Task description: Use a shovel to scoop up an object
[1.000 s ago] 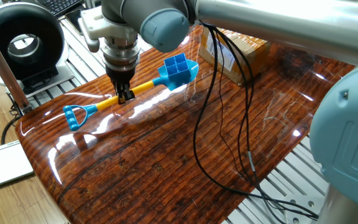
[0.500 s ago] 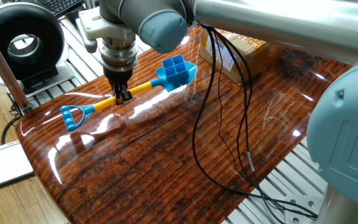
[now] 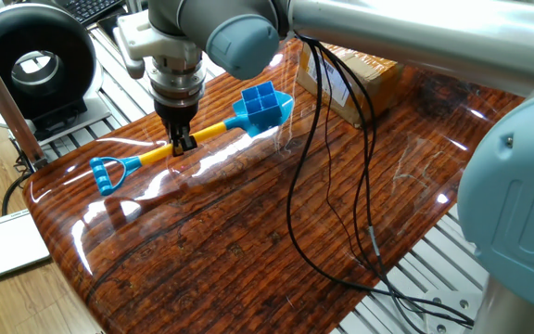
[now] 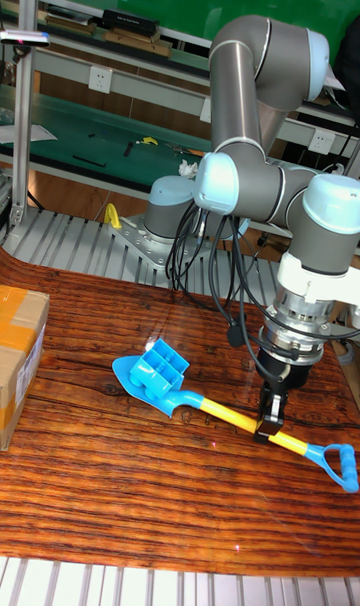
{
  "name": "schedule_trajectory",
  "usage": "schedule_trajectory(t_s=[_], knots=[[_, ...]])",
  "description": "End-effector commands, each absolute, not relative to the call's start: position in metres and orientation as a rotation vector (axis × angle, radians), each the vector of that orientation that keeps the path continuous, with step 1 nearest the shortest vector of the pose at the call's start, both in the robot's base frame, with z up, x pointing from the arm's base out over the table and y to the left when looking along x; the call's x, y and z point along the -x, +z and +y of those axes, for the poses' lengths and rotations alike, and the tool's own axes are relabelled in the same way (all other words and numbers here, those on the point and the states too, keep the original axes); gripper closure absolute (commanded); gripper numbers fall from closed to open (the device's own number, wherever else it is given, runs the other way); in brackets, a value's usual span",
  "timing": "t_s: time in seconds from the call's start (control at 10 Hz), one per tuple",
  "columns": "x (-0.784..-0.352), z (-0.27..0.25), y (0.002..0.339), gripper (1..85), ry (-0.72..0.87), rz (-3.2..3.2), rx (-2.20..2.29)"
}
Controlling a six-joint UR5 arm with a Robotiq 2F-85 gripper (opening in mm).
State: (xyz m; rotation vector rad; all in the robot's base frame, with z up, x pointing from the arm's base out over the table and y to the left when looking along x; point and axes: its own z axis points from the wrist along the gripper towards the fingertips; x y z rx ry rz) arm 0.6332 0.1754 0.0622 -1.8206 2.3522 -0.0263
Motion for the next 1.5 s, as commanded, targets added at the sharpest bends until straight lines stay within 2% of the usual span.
schedule_trajectory(t_s=[0.0, 1.4], knots=[[-0.6331, 0.1773, 0.0642, 84.3, -0.006, 2.355, 1.803], [-0.6340, 0.1811, 0.0660, 84.3, 0.008, 2.350, 1.785]])
